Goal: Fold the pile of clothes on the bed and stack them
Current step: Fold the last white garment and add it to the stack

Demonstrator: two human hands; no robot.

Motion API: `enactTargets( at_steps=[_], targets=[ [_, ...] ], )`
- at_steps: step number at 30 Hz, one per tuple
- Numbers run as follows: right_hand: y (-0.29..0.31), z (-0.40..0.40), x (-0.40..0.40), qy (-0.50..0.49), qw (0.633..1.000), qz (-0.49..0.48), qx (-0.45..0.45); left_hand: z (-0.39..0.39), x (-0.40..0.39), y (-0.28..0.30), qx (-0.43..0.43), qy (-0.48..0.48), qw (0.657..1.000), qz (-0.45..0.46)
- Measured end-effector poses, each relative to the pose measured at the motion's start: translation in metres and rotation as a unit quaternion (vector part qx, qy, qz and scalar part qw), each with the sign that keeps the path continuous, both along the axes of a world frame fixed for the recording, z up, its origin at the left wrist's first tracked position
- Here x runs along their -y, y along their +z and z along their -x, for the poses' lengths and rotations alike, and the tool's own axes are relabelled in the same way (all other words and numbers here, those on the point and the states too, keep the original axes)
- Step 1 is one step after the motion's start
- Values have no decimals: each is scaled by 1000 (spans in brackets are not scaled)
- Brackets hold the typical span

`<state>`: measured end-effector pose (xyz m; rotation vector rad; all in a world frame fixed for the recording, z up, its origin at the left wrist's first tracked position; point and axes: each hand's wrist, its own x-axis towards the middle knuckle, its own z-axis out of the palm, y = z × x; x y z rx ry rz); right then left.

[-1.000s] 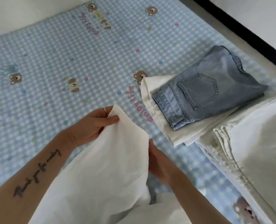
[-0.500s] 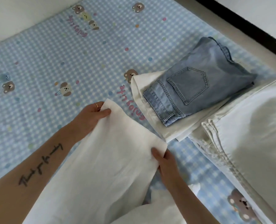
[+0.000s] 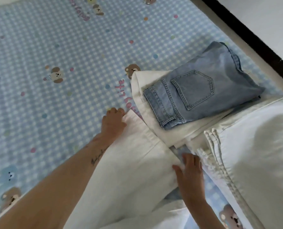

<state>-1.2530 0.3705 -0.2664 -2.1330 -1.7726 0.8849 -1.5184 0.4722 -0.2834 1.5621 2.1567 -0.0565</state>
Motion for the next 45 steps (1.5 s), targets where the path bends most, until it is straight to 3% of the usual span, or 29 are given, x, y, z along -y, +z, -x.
enactTargets(
  at_steps=[3,6,9,11,14,16,18,19,22,26,29,32,35,38,42,45],
  targets=[
    [21,-20,39,99,986,-131,10,-9,76,22,4,-38,986,-163],
    [30,-41,96,88,991,-100,-11,-6,213,42,47,-59,976,-205],
    [28,-44,134,40,993,78,-75,7,349,56,24,-78,988,-131],
    [25,-41,139,-25,981,148,-122,19,414,59,-3,-105,992,-66],
    [22,-26,134,-150,947,197,-207,38,462,66,-20,-114,992,57],
    [25,-17,138,-192,919,236,-251,41,477,66,-1,-51,986,160],
    [36,-8,145,-240,901,235,-274,45,487,68,-9,-30,983,181],
    [42,-6,148,-253,908,208,-262,46,491,69,-11,-51,984,168],
    [64,-4,144,-242,940,106,-217,54,507,66,-60,-84,994,-23],
    [87,28,117,-173,955,24,-241,82,494,64,-73,-26,990,-114],
    [90,61,106,53,991,-3,-124,104,467,59,-72,12,985,-158],
    [72,67,113,309,947,57,-60,124,441,50,-56,60,987,-141],
    [55,58,112,458,885,77,23,146,419,41,-47,122,985,-110],
    [38,54,105,494,854,76,145,163,400,38,-20,179,981,-76],
    [31,55,102,543,803,74,235,170,387,39,-10,182,981,-74],
    [58,63,82,500,846,10,187,180,386,36,-10,164,984,-75]
  ],
)
